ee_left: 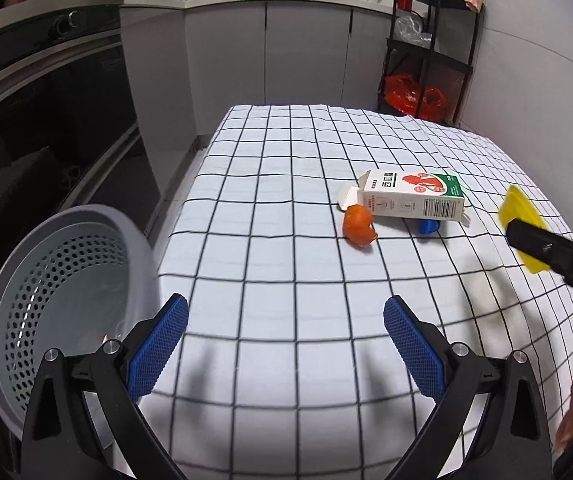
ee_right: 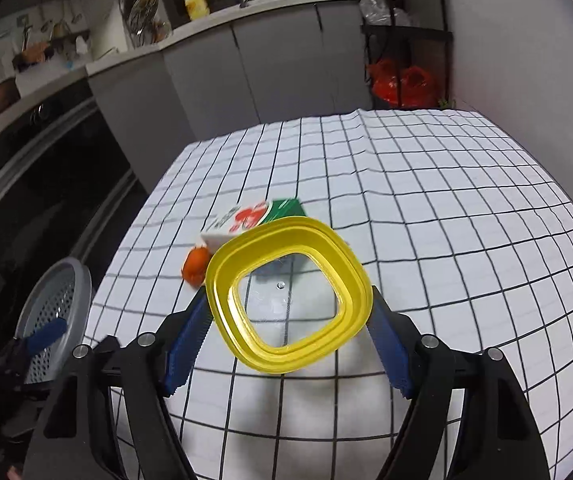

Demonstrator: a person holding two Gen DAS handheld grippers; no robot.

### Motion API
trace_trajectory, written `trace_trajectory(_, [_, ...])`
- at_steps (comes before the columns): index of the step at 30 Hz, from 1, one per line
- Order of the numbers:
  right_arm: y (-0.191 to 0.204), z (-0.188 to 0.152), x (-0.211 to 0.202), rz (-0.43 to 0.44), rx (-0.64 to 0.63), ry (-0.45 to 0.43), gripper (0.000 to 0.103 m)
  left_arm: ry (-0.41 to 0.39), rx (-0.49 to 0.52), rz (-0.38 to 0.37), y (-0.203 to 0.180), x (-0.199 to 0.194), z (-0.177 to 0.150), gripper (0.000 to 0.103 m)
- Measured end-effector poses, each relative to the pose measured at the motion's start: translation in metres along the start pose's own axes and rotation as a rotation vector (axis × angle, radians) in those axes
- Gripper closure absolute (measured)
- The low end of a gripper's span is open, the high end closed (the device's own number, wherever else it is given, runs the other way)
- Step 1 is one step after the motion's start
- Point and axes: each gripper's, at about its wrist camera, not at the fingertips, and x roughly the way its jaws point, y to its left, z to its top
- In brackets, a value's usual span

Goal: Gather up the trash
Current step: 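Grasp the orange peel with the left gripper while the right gripper lifts the lid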

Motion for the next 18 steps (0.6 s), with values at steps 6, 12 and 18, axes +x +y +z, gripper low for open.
trace_trajectory(6, [-0.02,0.018,-0.005,0.021,0.073,-0.031,0.03,0.0,0.032,0.046,-0.024,0.032,0.021,0.007])
trace_trajectory(12, [-0.032,0.03,-0.009,0.062,0.134,-0.049,0.03,0.055,0.035,0.052,-0.04,0.065,0.035,0.007])
trace_trajectory(18, [-0.032,0.035,-0.005,0.086,0.153,-0.049,0.03,0.093,0.039,0.061,-0.05,0.086,0.043,0.007])
